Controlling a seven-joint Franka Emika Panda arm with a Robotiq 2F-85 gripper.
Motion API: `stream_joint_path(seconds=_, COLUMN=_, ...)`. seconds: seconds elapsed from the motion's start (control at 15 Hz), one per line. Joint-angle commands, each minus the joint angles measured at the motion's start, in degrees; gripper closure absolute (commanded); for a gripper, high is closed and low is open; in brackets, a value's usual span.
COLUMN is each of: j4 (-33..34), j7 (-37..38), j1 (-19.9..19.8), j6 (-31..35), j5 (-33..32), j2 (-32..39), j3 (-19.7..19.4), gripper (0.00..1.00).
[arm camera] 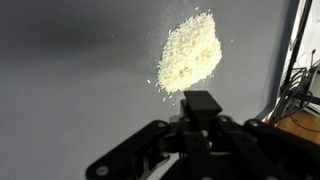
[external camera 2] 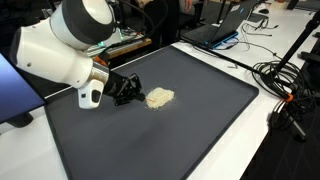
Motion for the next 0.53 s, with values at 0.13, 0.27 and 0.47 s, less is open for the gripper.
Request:
stream_joint_path(seconds=0.13, j4=-10.27, j7=-4.42, j1=-0.49, j6=-1.27, j5=9.91, j2=-6.35, j3=-2.61, gripper=0.97)
stream_joint_path(seconds=0.27, j4=-14.28, j7=-4.94, j1=0.13, j6=-0.64, j5=13.62, j2=-8.87, j3=-4.02, gripper=0.97)
stream_joint_path(seconds=0.47, j4=-19.39, j7=-4.01, j1=1.9, j6=0.25, j5=17.98, j2=-12.37, j3=-6.45, gripper=0.97)
